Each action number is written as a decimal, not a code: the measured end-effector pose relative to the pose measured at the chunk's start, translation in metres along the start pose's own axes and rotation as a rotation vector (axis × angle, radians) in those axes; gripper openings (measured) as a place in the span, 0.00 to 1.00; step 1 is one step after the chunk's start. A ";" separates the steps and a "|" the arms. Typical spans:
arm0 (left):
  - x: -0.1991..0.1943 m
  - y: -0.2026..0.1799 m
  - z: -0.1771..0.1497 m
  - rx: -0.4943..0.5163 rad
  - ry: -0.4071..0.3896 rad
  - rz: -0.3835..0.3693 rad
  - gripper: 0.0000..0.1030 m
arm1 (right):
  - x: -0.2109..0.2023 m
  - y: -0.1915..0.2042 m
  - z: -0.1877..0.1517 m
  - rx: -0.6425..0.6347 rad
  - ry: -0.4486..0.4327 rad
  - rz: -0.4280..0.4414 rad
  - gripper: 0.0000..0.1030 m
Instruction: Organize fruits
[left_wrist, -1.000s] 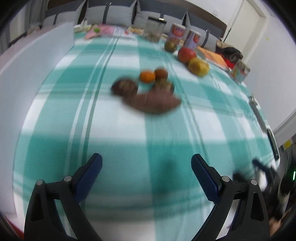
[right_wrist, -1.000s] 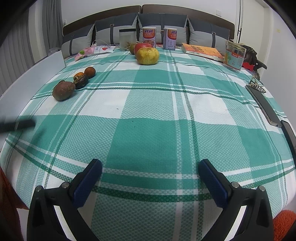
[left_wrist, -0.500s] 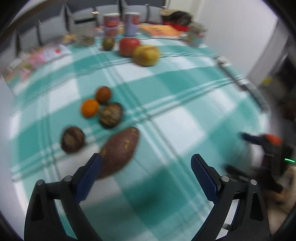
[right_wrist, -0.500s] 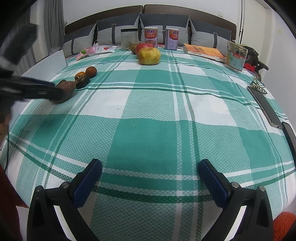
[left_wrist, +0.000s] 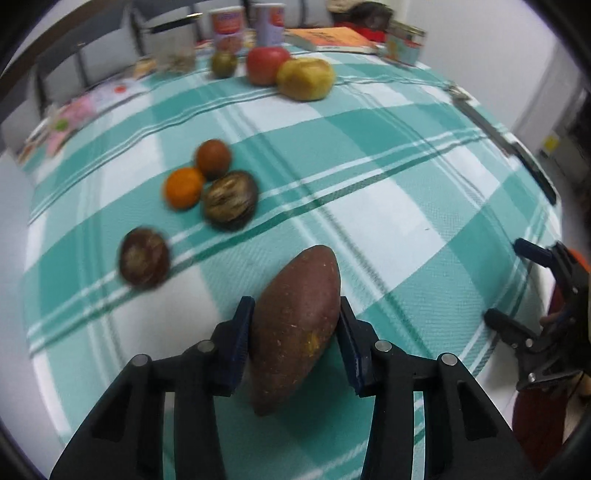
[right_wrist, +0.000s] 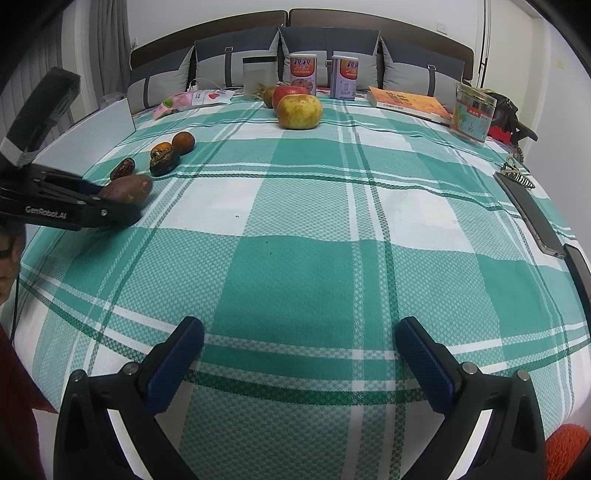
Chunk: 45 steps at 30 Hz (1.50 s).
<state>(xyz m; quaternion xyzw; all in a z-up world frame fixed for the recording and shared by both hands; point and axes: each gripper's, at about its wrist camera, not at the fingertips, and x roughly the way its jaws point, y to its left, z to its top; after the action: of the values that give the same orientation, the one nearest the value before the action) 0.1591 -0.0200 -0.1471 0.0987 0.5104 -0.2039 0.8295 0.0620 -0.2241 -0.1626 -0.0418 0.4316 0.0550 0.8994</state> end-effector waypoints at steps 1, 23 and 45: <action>-0.005 0.002 -0.006 -0.040 -0.007 0.009 0.43 | 0.000 0.000 0.000 0.000 0.000 0.000 1.00; -0.041 0.065 -0.091 -0.421 -0.196 0.087 0.78 | 0.045 0.053 0.159 0.015 0.093 0.323 0.64; -0.039 0.057 -0.092 -0.354 -0.199 0.090 0.83 | 0.072 0.067 0.176 -0.104 0.190 0.417 0.29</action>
<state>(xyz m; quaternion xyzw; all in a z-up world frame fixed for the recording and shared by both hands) 0.0942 0.0748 -0.1572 -0.0466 0.4487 -0.0824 0.8886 0.2337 -0.1320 -0.1102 -0.0030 0.5100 0.2579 0.8206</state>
